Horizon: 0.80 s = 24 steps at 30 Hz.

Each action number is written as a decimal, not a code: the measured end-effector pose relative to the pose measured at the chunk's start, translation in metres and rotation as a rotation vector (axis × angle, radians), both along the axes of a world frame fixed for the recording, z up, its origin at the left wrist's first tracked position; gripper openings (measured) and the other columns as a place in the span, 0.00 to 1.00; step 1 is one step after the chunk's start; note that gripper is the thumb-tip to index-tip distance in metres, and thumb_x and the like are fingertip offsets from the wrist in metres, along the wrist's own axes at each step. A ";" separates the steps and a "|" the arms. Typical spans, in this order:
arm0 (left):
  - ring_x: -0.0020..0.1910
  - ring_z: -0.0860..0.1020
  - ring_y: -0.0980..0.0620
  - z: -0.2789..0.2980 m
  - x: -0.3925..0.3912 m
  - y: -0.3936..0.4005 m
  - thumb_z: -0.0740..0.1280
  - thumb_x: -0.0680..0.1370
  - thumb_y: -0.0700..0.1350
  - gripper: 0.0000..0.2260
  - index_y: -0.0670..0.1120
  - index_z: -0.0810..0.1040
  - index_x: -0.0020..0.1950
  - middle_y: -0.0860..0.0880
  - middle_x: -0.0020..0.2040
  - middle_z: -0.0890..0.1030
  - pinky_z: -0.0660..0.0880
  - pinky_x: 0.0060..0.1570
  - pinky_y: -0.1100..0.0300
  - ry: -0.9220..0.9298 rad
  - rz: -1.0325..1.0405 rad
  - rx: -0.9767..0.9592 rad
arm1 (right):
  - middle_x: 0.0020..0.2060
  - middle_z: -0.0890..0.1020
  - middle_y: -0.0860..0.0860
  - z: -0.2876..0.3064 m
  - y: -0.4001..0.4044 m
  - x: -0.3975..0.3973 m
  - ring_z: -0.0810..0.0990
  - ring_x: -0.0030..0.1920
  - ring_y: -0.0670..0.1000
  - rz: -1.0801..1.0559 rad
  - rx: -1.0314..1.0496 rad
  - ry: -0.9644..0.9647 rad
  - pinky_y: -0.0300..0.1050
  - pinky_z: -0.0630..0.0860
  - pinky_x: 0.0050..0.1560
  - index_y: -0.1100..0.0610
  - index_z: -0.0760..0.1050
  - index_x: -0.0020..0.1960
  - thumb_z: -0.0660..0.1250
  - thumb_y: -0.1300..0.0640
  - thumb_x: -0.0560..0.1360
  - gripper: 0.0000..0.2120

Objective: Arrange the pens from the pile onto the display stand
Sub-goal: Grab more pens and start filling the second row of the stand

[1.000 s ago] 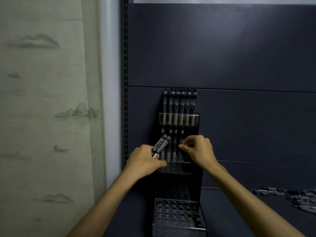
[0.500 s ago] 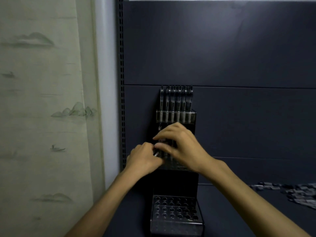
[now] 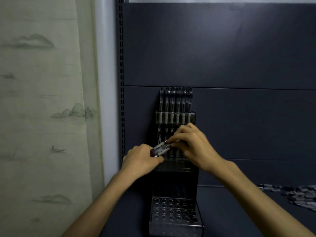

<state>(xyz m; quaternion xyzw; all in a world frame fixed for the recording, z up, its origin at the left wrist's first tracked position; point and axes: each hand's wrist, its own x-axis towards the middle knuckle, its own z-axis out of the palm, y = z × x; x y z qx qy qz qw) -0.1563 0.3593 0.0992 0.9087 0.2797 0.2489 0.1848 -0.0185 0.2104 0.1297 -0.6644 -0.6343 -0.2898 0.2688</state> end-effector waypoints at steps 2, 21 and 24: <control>0.44 0.80 0.49 0.001 0.001 -0.002 0.70 0.72 0.62 0.11 0.57 0.76 0.39 0.54 0.38 0.80 0.79 0.48 0.52 0.000 0.015 0.023 | 0.47 0.78 0.45 -0.002 -0.001 -0.003 0.72 0.49 0.49 -0.002 -0.012 -0.065 0.46 0.74 0.46 0.50 0.83 0.58 0.71 0.56 0.78 0.10; 0.43 0.80 0.48 0.005 0.003 -0.009 0.70 0.72 0.61 0.12 0.53 0.80 0.43 0.54 0.38 0.80 0.77 0.44 0.54 -0.014 0.073 0.041 | 0.46 0.81 0.49 0.000 -0.015 -0.002 0.80 0.45 0.52 -0.115 0.007 -0.216 0.51 0.80 0.37 0.54 0.81 0.58 0.74 0.62 0.74 0.14; 0.42 0.80 0.50 0.002 0.000 -0.005 0.70 0.73 0.59 0.11 0.52 0.79 0.41 0.55 0.37 0.80 0.78 0.43 0.55 -0.039 0.072 0.016 | 0.45 0.83 0.47 0.005 -0.018 0.014 0.82 0.43 0.48 -0.111 0.167 -0.010 0.47 0.81 0.42 0.54 0.83 0.55 0.74 0.60 0.74 0.09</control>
